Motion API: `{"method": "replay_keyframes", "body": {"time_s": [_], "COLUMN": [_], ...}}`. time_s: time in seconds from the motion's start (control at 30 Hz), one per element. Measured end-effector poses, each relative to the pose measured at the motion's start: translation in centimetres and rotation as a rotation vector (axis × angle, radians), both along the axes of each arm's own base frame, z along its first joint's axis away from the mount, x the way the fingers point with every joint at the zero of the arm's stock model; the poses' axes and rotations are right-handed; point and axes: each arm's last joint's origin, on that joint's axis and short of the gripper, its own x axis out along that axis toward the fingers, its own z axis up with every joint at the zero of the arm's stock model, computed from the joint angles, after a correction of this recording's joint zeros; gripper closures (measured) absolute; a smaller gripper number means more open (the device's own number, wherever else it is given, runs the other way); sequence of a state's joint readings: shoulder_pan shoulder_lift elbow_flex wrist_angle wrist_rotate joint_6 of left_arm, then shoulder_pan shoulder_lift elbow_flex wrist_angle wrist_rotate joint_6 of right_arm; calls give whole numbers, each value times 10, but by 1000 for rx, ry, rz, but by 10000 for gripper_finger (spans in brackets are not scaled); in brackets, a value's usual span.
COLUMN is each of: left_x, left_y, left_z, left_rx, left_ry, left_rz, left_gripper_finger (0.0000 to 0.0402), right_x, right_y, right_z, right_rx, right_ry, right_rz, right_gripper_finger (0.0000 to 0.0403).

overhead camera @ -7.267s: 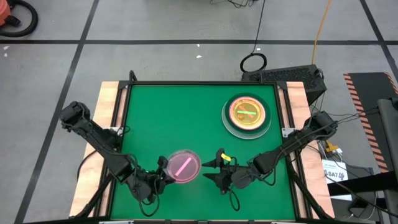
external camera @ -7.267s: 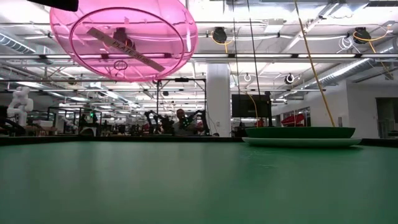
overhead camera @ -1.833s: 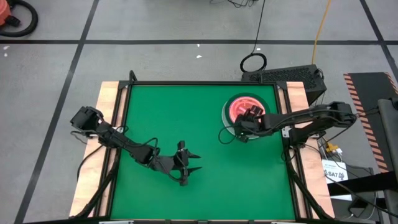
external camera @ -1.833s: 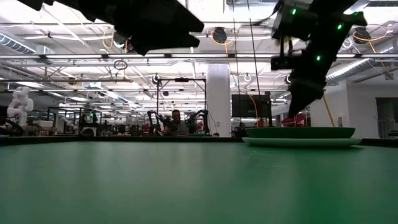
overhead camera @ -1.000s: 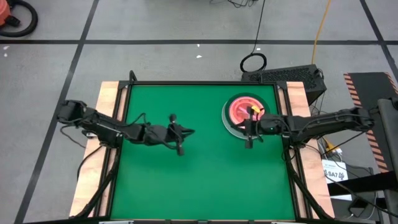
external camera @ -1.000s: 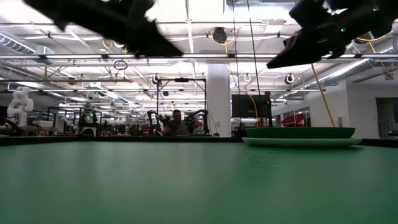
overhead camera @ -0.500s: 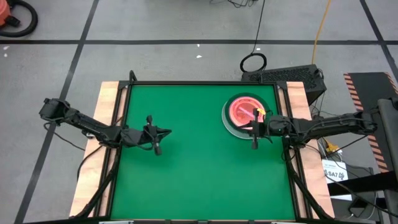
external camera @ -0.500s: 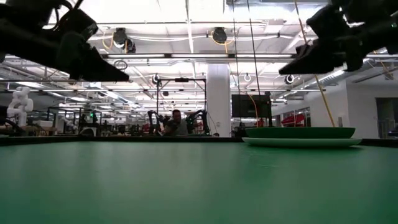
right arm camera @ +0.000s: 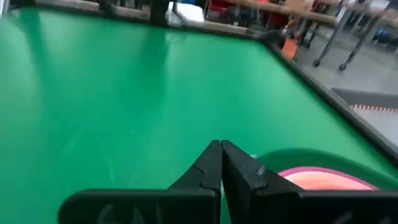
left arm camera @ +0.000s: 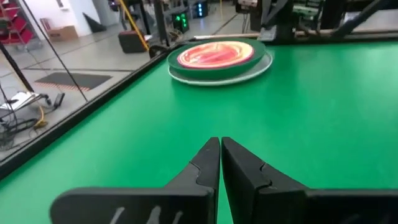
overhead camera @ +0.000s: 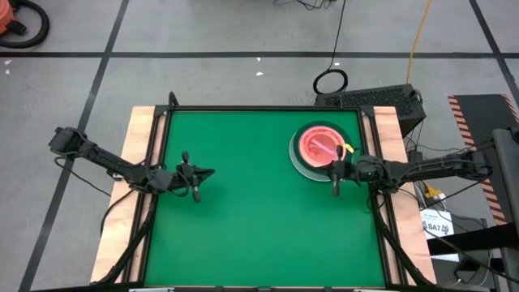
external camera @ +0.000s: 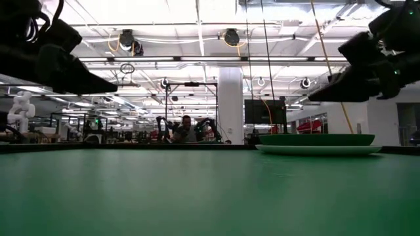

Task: Stack plastic plates
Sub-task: Return to home position

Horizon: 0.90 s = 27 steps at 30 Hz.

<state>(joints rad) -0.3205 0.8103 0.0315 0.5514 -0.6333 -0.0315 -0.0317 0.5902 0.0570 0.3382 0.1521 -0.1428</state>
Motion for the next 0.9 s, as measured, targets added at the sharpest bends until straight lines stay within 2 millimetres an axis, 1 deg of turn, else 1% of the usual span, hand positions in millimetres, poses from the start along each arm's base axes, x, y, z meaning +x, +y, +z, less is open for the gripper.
{"method": "replay_keyframes", "body": {"time_s": [0.1, 0.27, 0.47, 0.6, 0.77, 0.9], "left_x": [0, -2, -10, -13, -21, -26], "left_y": [0, 1, 3, 3, 1, 4], "left_z": [2, 2, -2, 3, 11, 20], "left_rx": [-2, 17, 34, 30, 58, 112], "left_ry": [-18, -9, 7, -23, -69, -125], "left_rz": [10, 25, 27, 21, -16, -32], "left_gripper_finger": [378, 378, 378, 378, 378, 378], "right_x": [-1, -4, -9, -11, -13, -15], "right_y": [0, 0, 0, 2, 2, 2], "right_z": [8, 7, 9, 12, 14, 14], "right_rx": [-3, -13, -22, -47, -54, -59], "right_ry": [-88, -67, -81, -109, -121, -129], "right_rz": [-2, 2, 8, 71, 64, 64], "right_gripper_finger": [402, 402, 403, 403, 403, 403]}}
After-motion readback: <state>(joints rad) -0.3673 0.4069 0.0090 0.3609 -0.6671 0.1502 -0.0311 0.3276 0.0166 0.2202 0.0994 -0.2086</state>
